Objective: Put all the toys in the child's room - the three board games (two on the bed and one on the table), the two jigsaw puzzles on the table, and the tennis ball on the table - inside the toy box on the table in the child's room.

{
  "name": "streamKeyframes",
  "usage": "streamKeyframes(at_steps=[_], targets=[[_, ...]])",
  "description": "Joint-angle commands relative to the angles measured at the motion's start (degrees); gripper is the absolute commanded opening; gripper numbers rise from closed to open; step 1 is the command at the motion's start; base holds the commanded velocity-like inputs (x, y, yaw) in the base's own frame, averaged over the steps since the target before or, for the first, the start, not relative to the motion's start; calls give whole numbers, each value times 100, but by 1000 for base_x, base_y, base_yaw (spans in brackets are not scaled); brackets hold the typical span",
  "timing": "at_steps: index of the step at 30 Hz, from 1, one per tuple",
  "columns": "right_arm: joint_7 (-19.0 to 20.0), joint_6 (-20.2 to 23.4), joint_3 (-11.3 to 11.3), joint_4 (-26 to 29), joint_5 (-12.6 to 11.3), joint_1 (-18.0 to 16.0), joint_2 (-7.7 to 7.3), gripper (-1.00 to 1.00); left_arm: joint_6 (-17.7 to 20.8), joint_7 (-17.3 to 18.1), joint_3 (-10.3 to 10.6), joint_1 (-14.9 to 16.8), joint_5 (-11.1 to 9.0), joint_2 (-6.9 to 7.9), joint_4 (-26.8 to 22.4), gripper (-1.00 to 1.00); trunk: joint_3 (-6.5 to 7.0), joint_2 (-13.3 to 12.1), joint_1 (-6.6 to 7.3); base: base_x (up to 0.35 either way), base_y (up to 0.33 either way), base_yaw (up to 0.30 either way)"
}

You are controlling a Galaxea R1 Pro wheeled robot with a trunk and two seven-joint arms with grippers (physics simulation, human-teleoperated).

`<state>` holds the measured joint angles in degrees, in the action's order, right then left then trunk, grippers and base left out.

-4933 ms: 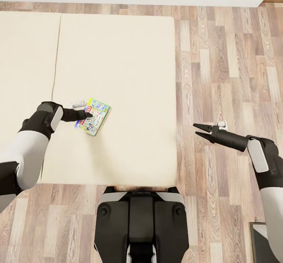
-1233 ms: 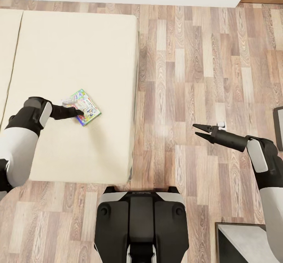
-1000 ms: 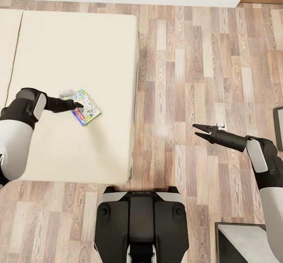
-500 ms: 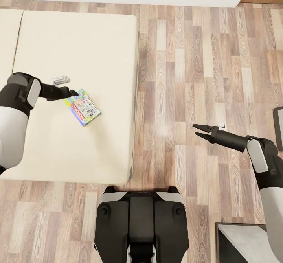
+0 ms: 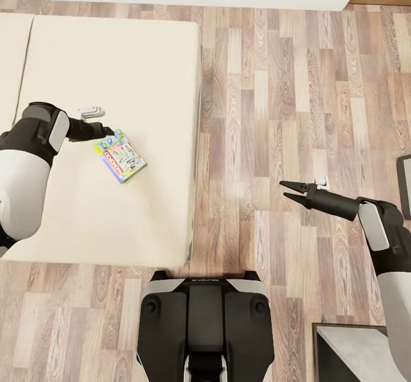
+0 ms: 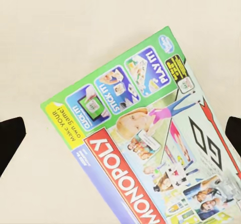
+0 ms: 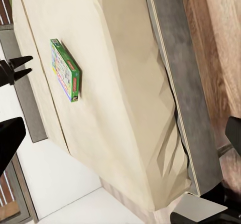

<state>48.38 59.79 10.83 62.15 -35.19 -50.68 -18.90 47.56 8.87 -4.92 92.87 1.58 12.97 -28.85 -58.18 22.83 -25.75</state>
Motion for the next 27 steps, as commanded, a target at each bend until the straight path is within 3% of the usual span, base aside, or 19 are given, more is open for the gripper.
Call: streamKeyframes(at_steps=[1,6,15,27], targets=[[36,21,8,-1,27,-3,-1,100,5,-47,-26,8,16,-10,-1,100,-7,9,-4,0,0,0],[39,21,7,6,35,0,-3,100,-146,-275,-28,23,4,-62,23,100,-18,9,-4,0,0,0],[16,21,4,15,39,38,0,100,-429,-367,-27,29,15,-268,127,100,-77,9,-4,0,0,0],[5,21,29,30,31,121,-8,100,-560,-376,-23,34,26,-342,139,100,-186,9,-4,0,0,0]])
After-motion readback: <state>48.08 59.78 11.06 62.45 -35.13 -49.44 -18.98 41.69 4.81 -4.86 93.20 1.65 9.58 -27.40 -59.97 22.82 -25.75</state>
